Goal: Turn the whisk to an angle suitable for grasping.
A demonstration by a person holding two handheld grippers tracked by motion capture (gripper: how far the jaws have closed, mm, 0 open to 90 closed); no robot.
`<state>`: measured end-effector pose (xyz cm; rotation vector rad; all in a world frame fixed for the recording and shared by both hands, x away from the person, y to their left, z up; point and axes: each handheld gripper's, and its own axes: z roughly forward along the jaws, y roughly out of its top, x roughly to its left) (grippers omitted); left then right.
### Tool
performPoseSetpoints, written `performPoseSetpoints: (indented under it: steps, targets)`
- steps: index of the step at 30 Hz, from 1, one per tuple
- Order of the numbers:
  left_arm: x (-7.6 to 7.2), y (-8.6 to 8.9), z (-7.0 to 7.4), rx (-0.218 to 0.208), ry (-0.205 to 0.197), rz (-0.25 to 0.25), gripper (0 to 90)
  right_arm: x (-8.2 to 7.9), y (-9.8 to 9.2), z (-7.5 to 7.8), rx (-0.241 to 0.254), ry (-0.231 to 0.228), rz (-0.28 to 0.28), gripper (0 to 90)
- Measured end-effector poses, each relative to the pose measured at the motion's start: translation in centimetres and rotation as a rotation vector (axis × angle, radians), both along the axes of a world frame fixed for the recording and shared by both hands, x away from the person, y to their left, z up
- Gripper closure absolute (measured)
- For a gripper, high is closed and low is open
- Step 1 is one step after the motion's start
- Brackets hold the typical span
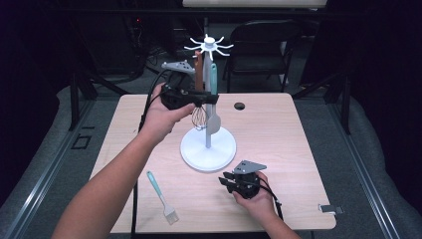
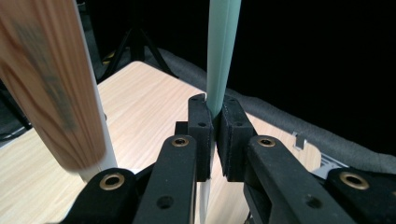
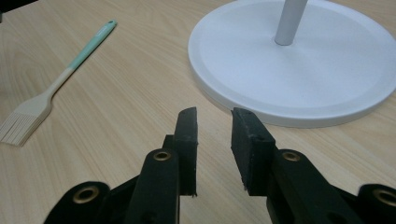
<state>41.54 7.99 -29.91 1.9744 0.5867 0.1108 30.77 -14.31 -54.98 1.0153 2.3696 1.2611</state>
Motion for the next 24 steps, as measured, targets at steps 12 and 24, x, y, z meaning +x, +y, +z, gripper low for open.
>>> performPoseSetpoints:
  steps: [12,24]
  targets:
    - [1.5,0.2,0.1,-0.05,0.065,0.007,84.7,0.0,0.2,-0.3,0.006,0.007,0.007,71.2]
    - [0.4,0.1,-0.7,-0.042,0.019,0.068,59.2,0.0,0.2,-0.3,0.001,0.006,0.001,70.4]
